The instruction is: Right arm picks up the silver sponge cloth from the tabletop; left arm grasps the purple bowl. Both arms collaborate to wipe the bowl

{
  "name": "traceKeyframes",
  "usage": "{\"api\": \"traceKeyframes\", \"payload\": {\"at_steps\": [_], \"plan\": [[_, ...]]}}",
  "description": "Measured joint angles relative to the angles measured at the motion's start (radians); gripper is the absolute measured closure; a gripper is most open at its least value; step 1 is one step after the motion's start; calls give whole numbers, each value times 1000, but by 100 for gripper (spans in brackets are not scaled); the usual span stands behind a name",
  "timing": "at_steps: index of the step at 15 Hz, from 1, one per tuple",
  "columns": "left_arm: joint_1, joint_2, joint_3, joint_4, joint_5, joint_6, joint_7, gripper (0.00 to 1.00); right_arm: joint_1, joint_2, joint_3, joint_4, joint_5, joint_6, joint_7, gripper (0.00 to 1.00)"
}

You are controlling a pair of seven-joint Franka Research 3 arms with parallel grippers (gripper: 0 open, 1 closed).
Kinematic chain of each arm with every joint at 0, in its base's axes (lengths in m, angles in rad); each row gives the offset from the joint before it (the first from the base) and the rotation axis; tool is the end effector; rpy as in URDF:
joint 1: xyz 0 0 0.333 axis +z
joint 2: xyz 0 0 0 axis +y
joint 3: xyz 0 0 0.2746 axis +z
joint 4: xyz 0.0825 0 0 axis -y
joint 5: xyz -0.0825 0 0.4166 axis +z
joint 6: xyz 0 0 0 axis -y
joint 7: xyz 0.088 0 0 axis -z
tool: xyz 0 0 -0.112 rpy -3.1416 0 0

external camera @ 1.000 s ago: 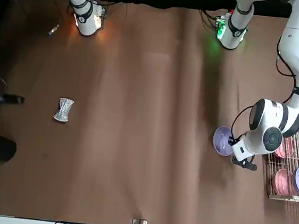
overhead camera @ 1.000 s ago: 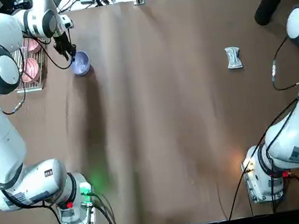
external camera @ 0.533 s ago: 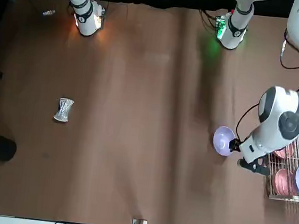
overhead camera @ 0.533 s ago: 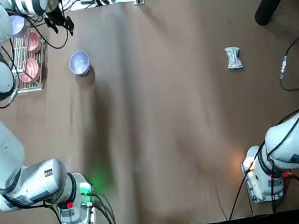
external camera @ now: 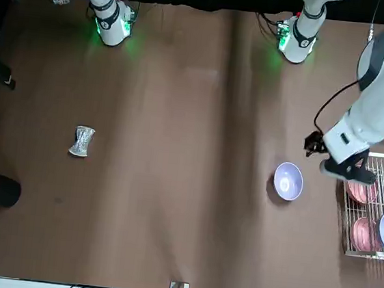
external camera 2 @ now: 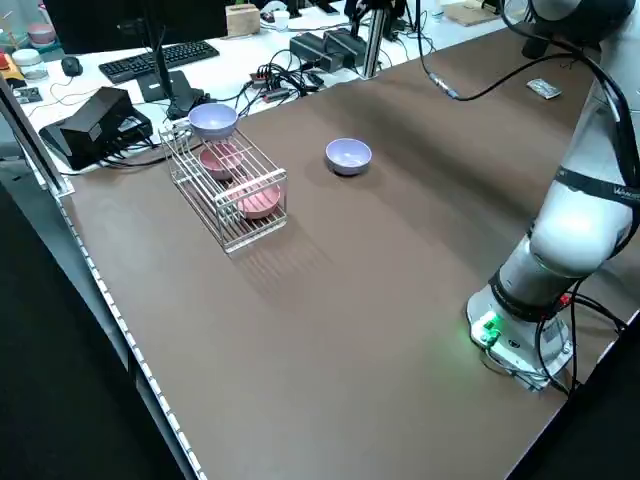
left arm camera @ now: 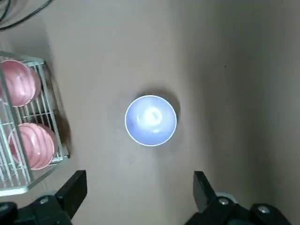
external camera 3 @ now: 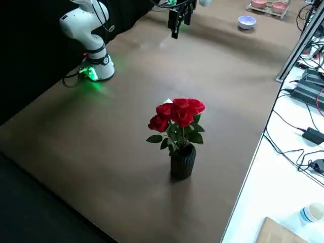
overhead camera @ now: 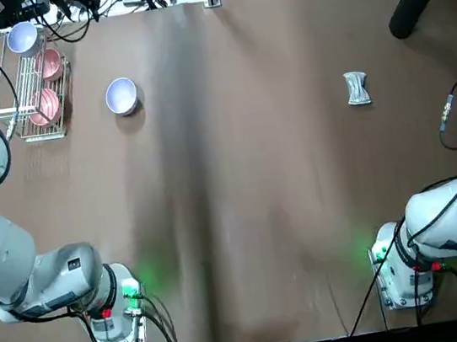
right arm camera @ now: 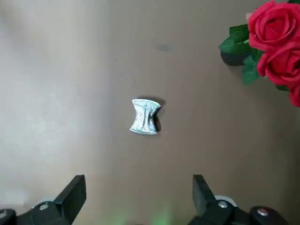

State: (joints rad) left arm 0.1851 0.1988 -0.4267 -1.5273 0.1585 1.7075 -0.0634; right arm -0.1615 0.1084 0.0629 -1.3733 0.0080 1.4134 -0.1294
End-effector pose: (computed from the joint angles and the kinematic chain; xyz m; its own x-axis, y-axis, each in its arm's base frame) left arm 0.6320 -0.1206 0.5000 0.9815 -0.1914 0.0037 -0.1906 -0.9788 -0.0750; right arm 0.5964 -0.0600 0.5987 0.9973 0.0323 -0.0655 0.0309 -0.9992 -0.0234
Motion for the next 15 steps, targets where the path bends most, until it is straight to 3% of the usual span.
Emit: {"api": "traceKeyframes", "payload": {"at_steps": [4, 8, 15], "plan": [[11, 8, 6, 15, -10, -29, 0, 0, -5, -2, -4, 3, -2, -15, -1, 0], [39, 10, 7, 31, -85, -29, -9, 0, -5, -5, -5, 3, -2, -26, -29, 0], [54, -59, 5, 51, -141, -40, -80, 0, -5, -5, -8, 3, -4, -6, -60, 0]]}}
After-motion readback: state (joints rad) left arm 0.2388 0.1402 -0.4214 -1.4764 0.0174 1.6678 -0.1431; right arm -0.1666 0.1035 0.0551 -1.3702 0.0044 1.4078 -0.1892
